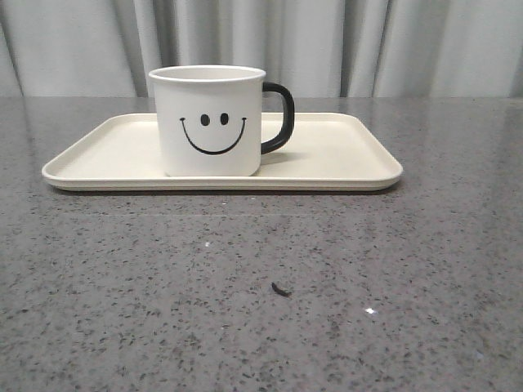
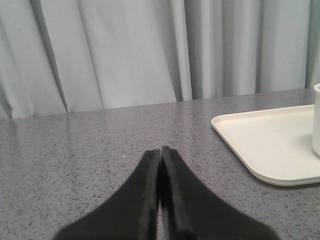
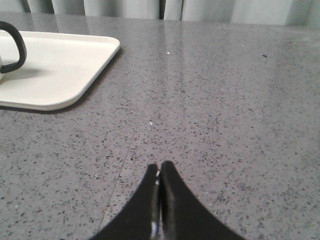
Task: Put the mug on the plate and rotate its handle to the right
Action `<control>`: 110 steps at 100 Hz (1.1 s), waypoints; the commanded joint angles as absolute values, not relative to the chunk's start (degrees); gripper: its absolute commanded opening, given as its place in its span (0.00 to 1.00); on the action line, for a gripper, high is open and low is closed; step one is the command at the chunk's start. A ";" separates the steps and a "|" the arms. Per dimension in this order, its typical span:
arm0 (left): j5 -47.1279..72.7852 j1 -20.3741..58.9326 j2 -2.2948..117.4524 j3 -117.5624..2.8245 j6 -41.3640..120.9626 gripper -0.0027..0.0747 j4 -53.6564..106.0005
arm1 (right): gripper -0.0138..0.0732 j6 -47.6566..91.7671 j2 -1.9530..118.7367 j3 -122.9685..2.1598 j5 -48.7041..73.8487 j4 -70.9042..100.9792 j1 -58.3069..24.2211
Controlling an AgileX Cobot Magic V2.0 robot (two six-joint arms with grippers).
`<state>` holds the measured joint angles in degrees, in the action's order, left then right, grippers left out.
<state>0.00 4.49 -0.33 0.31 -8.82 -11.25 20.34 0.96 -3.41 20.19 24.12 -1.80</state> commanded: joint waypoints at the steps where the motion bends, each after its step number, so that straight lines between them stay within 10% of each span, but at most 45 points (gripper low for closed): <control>1: -4.08 4.28 -2.13 0.53 -8.97 0.01 -11.23 | 0.05 20.86 -0.04 -3.22 13.89 24.33 -1.87; 110: -4.08 4.28 -2.13 0.53 -8.97 0.01 -11.23 | 0.05 12.50 -1.77 1.45 10.77 14.73 -1.87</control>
